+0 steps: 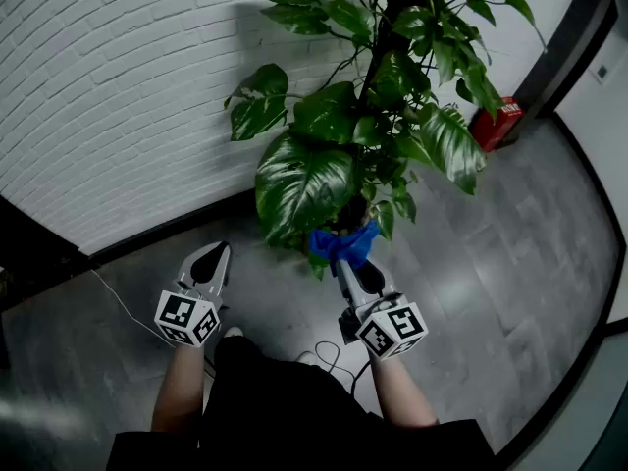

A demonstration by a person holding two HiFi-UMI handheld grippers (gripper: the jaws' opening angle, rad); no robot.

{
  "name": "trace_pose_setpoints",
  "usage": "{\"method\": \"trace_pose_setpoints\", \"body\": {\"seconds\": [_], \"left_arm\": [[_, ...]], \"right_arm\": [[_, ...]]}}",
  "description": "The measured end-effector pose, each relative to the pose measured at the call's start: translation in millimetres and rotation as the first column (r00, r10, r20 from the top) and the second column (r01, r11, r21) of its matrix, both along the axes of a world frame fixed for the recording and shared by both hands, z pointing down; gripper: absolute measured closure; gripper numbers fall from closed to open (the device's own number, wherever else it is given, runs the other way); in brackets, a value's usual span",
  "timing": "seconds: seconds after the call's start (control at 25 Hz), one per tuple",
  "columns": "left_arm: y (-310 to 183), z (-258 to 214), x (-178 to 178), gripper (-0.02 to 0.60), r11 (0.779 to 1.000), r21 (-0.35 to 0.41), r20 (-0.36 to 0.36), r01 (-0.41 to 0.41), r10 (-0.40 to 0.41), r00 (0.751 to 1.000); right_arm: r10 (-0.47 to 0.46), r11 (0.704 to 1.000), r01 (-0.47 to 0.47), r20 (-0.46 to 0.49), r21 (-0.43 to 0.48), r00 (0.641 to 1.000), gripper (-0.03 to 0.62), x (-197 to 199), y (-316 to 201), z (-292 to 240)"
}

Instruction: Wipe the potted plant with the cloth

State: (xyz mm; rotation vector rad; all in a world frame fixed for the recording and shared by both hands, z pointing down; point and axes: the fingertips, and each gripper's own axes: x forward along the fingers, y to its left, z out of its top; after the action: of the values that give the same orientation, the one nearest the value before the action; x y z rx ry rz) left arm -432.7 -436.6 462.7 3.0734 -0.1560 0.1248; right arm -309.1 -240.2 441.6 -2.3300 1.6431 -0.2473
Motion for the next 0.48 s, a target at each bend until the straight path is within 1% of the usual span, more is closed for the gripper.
{"method": "trace_pose_setpoints", "body": {"seconds": [0.16,0.28,0.4,0.48], "left_arm": [[-11,9,12,0.577,1.000,-0.014,0.011,-0.015,0.016,1.000],[-26,18,27,0.577,1.000,-0.004,0.033,-0.031,0.031,0.999],[-42,22,50,0.577,0.997,0.016,0.046,-0.077,0.076,0.996],[-53,30,67,0.577,0.993,0.012,0.055,-0.117,0.116,0.992]], "right_arm": [[0.006,1.000,-0.005,-0.027,0.008,1.000,0.490,12,-8,-7],[0.033,0.999,-0.033,-0.038,0.014,0.999,0.490,23,-16,-15],[0.063,0.998,-0.063,-0.042,0.012,0.997,0.490,36,-30,-20],[0.074,0.997,-0.074,-0.056,0.005,0.996,0.490,42,-44,-24]]}}
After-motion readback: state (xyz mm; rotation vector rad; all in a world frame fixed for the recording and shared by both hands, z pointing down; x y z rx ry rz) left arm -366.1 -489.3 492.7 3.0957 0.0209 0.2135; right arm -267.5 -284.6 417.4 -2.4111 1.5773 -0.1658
